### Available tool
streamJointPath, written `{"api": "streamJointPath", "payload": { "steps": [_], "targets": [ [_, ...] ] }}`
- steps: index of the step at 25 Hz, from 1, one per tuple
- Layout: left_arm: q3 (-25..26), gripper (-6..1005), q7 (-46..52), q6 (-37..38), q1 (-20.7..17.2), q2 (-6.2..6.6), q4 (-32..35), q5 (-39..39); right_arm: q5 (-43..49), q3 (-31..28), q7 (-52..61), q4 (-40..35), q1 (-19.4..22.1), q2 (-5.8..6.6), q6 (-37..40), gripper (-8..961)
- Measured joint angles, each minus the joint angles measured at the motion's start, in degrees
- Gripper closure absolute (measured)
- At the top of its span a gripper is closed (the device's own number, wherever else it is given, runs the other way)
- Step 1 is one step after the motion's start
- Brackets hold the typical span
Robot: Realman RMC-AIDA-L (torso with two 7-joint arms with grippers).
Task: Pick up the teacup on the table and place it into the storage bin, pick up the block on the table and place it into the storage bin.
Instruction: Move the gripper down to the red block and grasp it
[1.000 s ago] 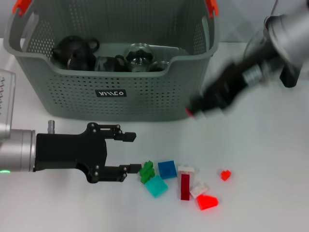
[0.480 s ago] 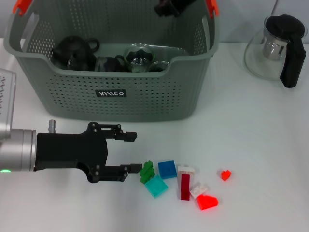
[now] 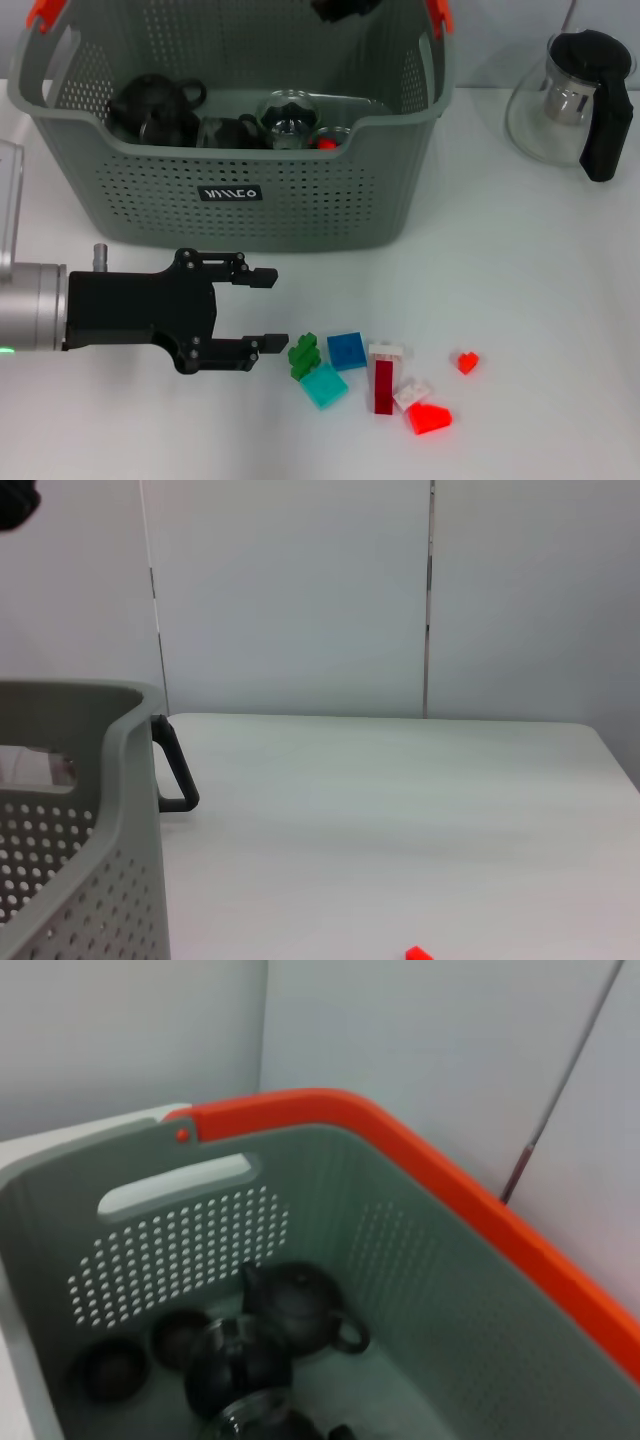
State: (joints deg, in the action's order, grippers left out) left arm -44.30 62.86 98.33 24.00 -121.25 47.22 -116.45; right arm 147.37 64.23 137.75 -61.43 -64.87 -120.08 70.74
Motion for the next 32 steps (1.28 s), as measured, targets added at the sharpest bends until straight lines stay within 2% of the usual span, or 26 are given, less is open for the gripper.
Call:
{"api": "streamJointPath", "payload": {
  "steps": [5, 10, 14, 16, 19, 23, 28, 32],
  "targets": [
    [0.4, 324, 0.22, 1.07, 0.14, 0.29, 0.5, 0.0, -1.25, -0.28, 0.09, -8.51, 3.05, 0.28, 7.24, 405],
    [2.06, 325, 0.03, 2.24, 0.2, 0.41, 0.53, 0.0, -3.76, -0.26, -0.18, -20.15, 8.41, 0.69, 23.18, 225],
    [2.29, 325, -0.02, 2.26, 0.19, 0.46, 0.44, 0.0, -5.02, 0.16, -0.52, -27.64, 13.91, 0.15, 34.34, 80],
    [2.3, 325, -0.02, 2.12, 0.19, 0.47, 0.32, 0.0, -5.68, 0.25, -0.18, -28.97, 15.75, -0.02, 38.37, 7],
    [2.3, 325, -0.02, 2.05, 0.28, 0.48, 0.23, -0.01, -6.33, 1.75, 0.88, -28.82, 18.94, 0.0, 42.33, 9],
    [2.29, 325, -0.02, 1.85, 0.44, 0.49, 0.16, 0.0, -4.86, 4.93, 2.12, -24.56, 21.55, -0.02, 41.37, 11],
    [2.29, 325, -0.02, 1.74, 0.61, 0.49, 0.06, 0.48, -4.11, 9.28, 3.31, -14.72, 21.18, -0.15, 36.4, 21],
    [2.29, 325, -0.02, 1.71, 0.67, 0.5, 0.05, 0.54, -2.29, 13.04, 5.03, -9.57, 20.33, -0.22, 32.21, 54]
  ]
}}
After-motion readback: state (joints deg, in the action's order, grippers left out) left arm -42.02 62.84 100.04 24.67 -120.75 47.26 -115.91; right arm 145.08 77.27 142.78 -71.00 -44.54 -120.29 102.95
